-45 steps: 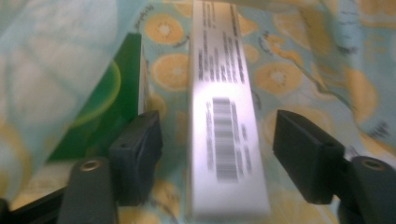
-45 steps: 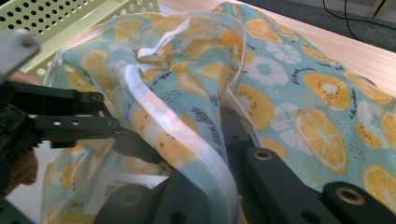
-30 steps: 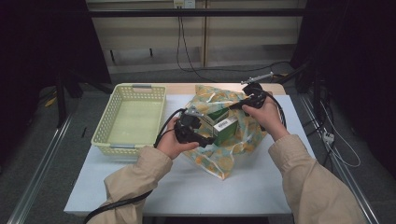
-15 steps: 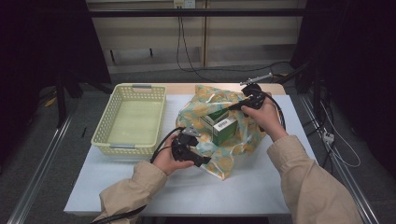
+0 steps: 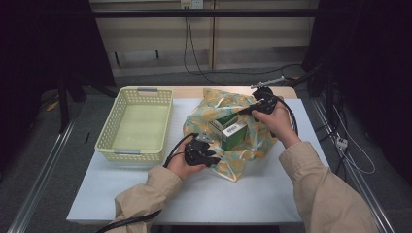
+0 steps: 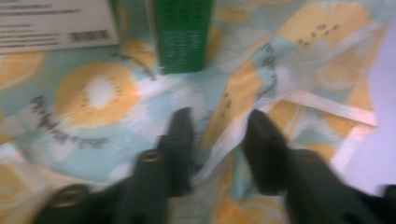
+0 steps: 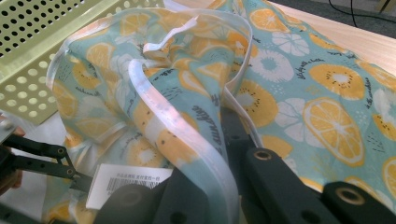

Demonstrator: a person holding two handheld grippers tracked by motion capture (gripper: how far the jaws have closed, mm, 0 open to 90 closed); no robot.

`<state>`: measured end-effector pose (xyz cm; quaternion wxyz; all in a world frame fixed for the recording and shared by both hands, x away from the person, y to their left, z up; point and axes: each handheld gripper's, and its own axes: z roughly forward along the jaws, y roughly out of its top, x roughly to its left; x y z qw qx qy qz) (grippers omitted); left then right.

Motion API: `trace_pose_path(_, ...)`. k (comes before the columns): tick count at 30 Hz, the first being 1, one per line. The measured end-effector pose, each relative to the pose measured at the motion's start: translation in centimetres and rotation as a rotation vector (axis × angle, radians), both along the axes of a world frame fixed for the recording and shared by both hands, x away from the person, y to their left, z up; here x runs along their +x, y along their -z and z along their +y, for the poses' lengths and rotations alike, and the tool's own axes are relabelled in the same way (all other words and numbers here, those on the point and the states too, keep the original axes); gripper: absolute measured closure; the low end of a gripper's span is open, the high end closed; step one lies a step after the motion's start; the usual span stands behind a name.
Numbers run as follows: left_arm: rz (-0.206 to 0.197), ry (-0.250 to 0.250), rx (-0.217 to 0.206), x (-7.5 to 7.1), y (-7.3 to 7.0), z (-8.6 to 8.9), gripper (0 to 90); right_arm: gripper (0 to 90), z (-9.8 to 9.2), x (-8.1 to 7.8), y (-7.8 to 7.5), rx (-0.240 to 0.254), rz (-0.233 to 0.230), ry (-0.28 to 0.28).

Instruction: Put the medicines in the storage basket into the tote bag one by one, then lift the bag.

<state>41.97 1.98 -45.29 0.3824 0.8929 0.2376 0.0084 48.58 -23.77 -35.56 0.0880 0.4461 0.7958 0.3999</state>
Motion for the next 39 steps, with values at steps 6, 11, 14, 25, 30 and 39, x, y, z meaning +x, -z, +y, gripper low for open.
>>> trace_pose_path(6,0.027,-0.043,0.000,0.9,-0.8,0.4,90.0,90.0,-0.7,-0.3,0.2,0.015,-0.002,0.011)
trace_pose_path(11,0.025,-0.075,-0.036,1.4,-3.4,1.1,90.0,90.0,-1.0,-0.5,0.2,0.017,-0.001,0.015)
trace_pose_path(14,0.018,-0.075,-0.036,1.4,-4.9,1.2,90.0,90.0,-1.0,-0.6,0.0,0.021,-0.004,0.015)
trace_pose_path(25,-0.050,-0.111,-0.040,2.2,-9.7,2.2,90.0,90.0,-1.3,-0.7,-1.5,0.018,-0.020,0.017)
trace_pose_path(30,-0.092,-0.128,-0.054,2.7,-12.6,2.8,90.0,90.0,-1.2,-0.5,-2.6,0.023,-0.032,0.016)
trace_pose_path(39,-0.154,-0.144,-0.077,3.9,-17.4,2.2,90.0,90.0,-1.1,-0.1,-4.9,0.016,-0.064,0.019)
